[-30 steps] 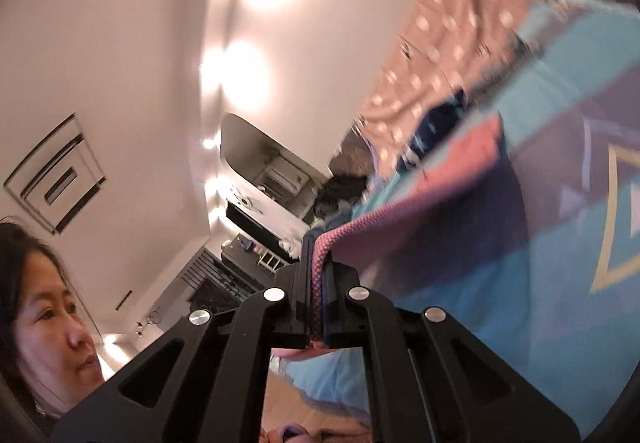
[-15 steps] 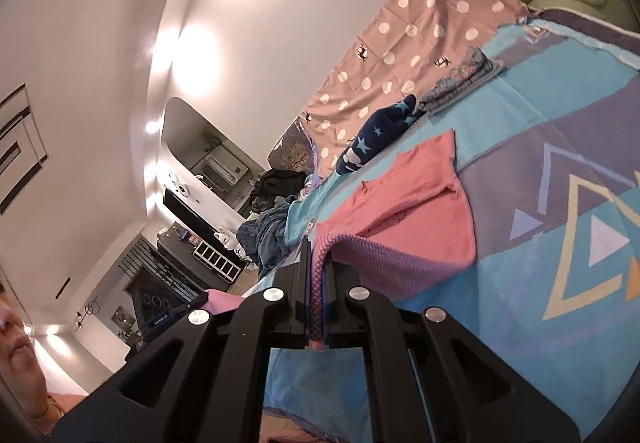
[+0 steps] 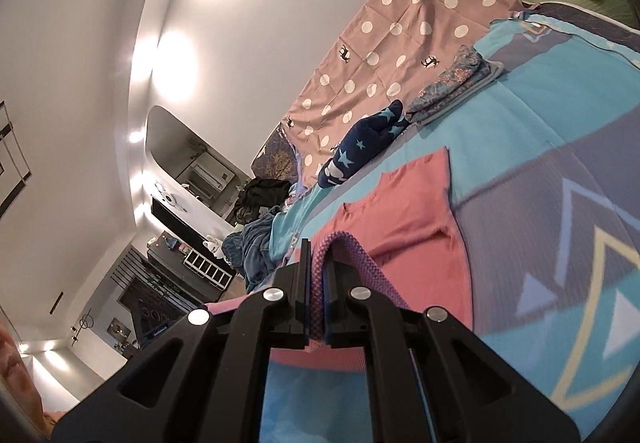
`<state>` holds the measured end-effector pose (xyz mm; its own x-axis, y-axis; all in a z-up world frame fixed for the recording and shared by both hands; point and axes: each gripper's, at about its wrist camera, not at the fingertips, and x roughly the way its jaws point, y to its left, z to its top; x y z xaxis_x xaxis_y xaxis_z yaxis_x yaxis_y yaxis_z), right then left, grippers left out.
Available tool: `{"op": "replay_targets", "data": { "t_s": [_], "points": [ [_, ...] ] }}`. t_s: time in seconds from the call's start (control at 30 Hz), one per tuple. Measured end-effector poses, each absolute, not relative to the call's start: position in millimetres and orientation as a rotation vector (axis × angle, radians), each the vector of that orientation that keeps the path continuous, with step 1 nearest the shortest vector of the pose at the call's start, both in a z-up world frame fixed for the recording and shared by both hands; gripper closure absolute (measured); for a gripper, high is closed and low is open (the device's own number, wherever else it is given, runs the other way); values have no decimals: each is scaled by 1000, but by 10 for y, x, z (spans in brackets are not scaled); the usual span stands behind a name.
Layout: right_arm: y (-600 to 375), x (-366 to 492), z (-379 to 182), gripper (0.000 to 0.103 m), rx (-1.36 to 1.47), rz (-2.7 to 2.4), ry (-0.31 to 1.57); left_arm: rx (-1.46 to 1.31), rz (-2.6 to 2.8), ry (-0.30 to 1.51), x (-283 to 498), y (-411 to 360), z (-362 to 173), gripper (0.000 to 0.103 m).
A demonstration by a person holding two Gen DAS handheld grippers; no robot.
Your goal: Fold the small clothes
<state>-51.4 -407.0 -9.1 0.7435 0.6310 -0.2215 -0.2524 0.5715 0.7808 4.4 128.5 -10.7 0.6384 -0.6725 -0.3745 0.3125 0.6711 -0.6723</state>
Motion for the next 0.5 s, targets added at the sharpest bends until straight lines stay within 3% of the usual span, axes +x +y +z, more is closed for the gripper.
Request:
{"op": "replay_targets", "data": {
  "t_s": [0.5],
  "points": [
    [-4046,586,-21,97,788,489,544,-600,-575,684,1049,1215,19,98]
  ]
}}
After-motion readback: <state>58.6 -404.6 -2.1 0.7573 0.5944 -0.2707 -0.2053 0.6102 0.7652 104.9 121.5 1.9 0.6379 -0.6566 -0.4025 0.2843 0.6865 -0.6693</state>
